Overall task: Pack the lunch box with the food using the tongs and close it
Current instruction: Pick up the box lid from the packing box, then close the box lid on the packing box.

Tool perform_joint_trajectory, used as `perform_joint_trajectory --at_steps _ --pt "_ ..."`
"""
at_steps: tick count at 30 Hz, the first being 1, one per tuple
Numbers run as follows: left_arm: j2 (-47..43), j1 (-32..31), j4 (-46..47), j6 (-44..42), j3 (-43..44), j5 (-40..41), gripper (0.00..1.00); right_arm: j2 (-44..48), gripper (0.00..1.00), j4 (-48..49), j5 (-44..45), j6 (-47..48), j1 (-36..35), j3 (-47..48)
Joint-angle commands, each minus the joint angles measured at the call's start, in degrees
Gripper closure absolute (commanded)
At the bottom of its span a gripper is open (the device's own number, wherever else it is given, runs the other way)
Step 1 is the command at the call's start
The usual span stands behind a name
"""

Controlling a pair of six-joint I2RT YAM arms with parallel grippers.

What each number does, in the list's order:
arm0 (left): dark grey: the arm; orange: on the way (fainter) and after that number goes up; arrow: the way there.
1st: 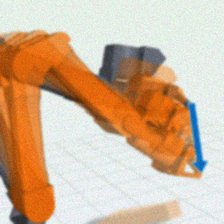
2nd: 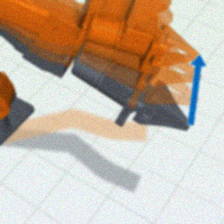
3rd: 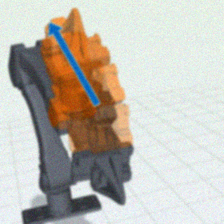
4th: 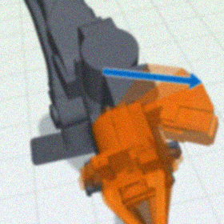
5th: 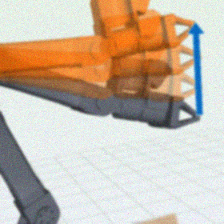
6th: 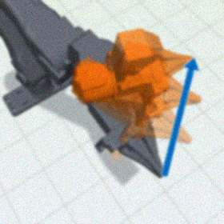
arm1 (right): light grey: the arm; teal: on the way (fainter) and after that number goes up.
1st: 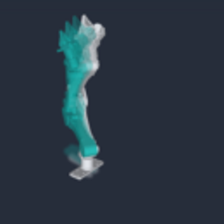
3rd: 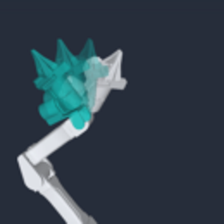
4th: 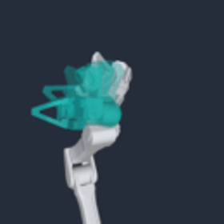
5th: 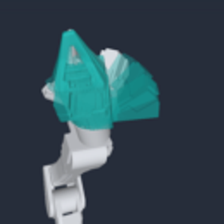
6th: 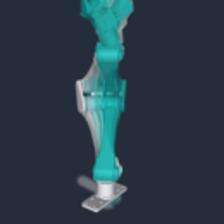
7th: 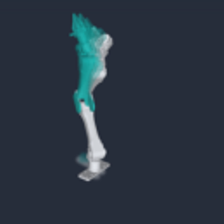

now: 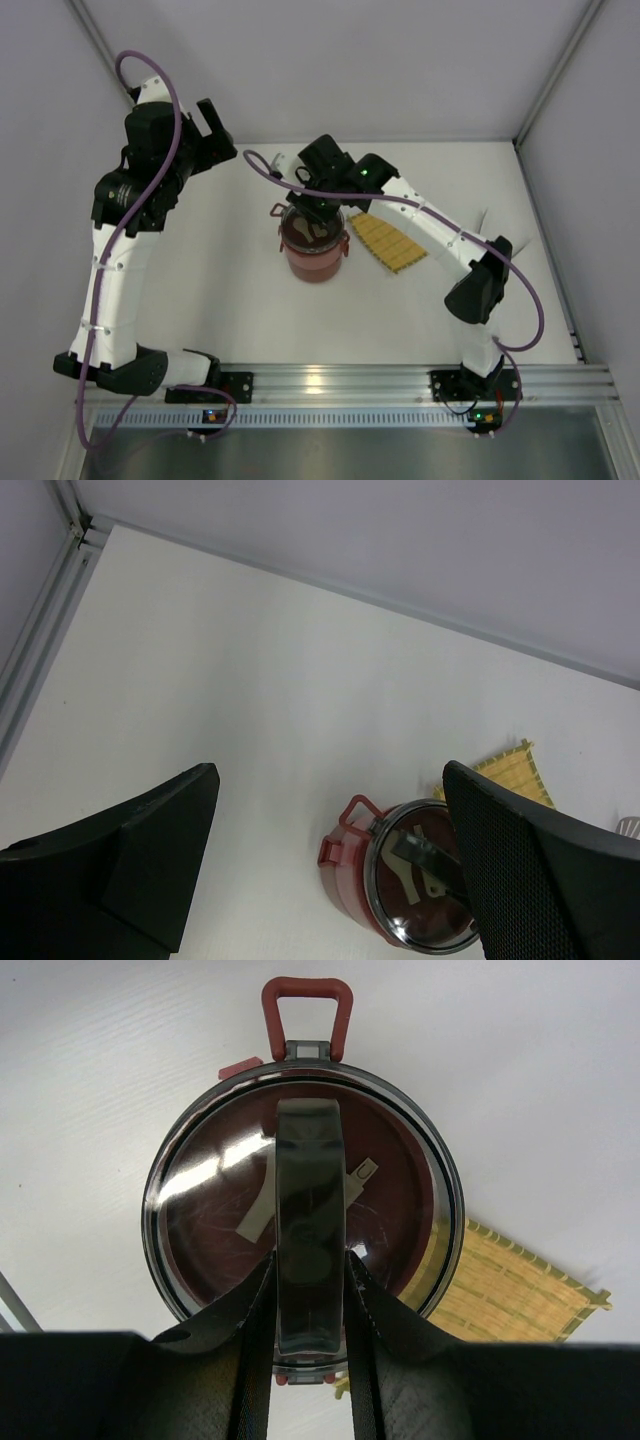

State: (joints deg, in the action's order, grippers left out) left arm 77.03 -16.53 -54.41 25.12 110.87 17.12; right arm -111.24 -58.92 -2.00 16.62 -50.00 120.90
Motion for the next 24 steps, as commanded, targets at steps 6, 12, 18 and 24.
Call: perform_joint_trajectory --at_steps 6,12,18,24 --pt "0.1 0.3 2.1 -1.2 0.0 -0.8 0.01 3.0 0.91 -3.7 -1.9 5.8 -0.3 3.1" --pt "0.2 0.3 1.9 -1.2 -0.1 -0.3 0.02 4.9 0.94 -3.3 -4.8 10.3 0.1 3.3" --pt "0.7 0.3 1.9 -1.2 0.0 -0.3 0.01 5.9 0.97 -3.0 -7.7 14.0 1.0 2.1" --pt "1.0 0.3 1.9 -1.3 0.0 0.1 0.02 7.4 0.99 -1.2 -10.5 16.9 1.6 -1.9"
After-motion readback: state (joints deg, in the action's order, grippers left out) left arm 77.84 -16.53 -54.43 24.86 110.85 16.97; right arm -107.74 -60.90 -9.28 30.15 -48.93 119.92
